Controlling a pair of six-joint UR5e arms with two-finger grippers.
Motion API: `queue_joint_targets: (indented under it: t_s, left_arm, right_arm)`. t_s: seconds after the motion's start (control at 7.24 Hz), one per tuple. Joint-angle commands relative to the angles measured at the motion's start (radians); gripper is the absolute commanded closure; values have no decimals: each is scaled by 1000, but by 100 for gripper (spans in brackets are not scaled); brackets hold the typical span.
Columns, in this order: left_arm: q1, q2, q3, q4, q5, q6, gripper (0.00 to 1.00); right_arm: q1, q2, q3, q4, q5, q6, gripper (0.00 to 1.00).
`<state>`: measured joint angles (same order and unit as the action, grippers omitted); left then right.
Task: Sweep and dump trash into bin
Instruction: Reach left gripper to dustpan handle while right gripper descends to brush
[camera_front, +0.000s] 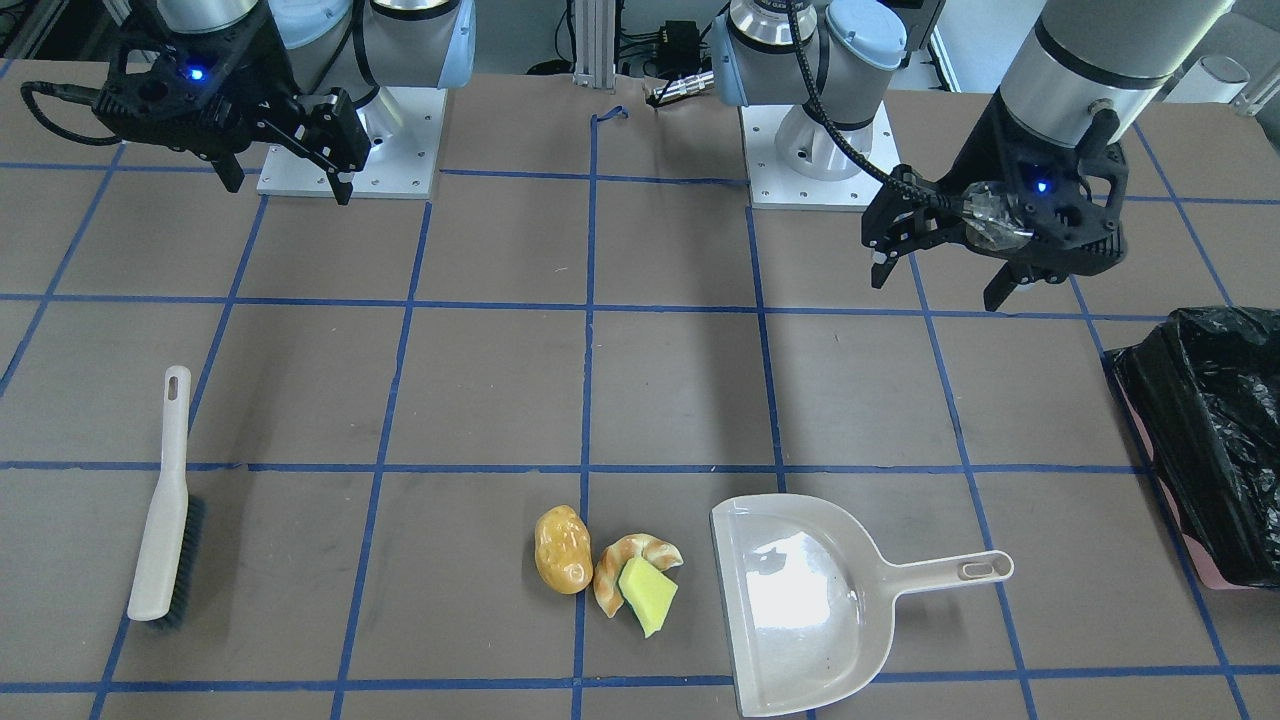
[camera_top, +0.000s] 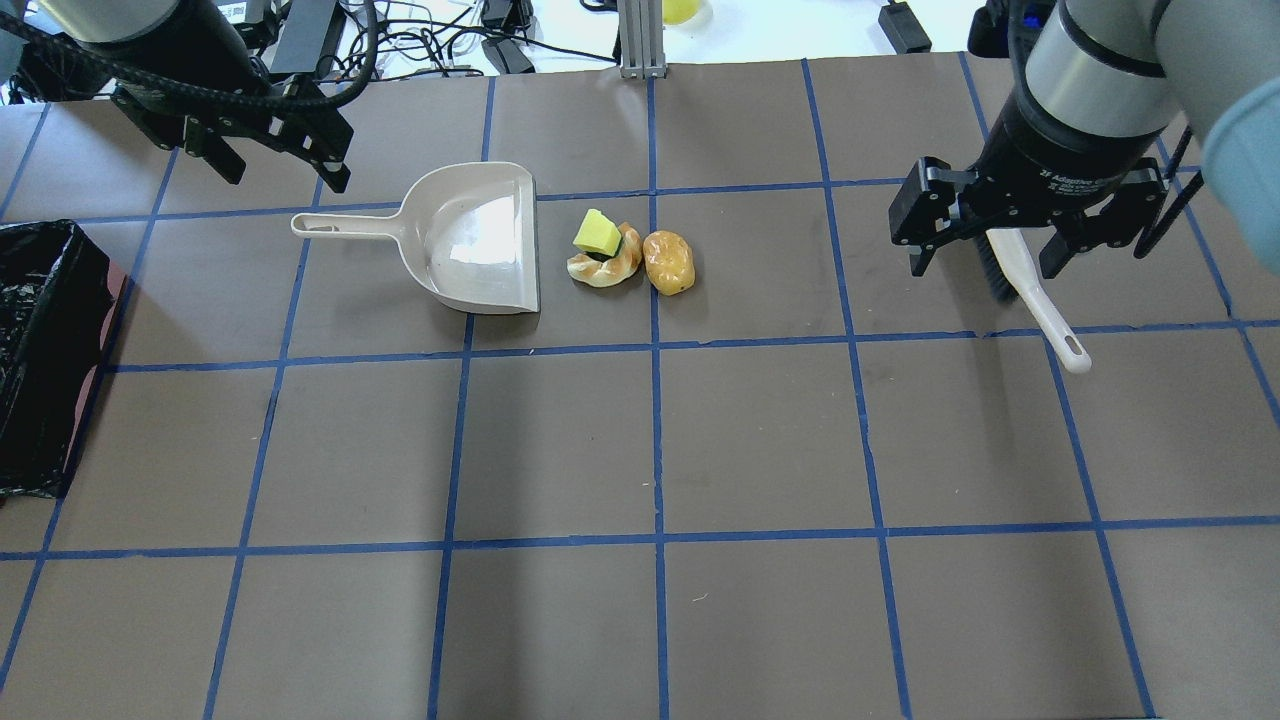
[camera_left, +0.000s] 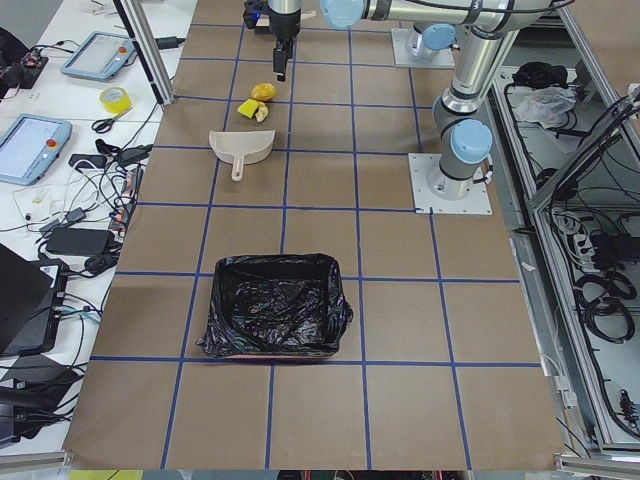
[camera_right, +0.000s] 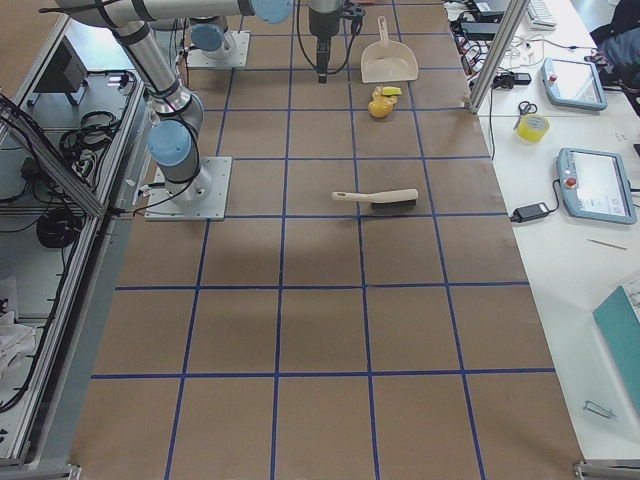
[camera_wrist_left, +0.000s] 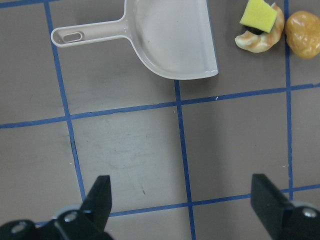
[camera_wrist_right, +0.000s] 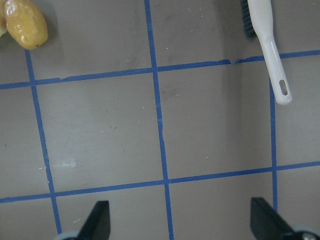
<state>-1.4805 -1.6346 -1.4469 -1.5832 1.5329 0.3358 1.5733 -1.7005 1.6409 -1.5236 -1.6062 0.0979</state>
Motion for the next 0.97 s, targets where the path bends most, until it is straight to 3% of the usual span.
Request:
queue_joint_targets:
  t_s: [0.0, 0.28, 0.69, 0.83]
  left_arm:
    - [9, -60, -1, 17, 3, 245, 0]
    - [9, -166, 0, 119, 61, 490, 0]
    - [127, -264, 22, 195, 104, 1008, 1]
    - [149, -304, 29, 323, 102, 1216, 2]
  right_arm:
    - [-2, -2, 5, -1, -23, -7, 0]
    - [-28, 1, 10, -13, -34, -141, 0]
    - [-282, 12, 29, -17, -26, -461, 0]
    - [-326, 22, 62, -62, -26, -505, 0]
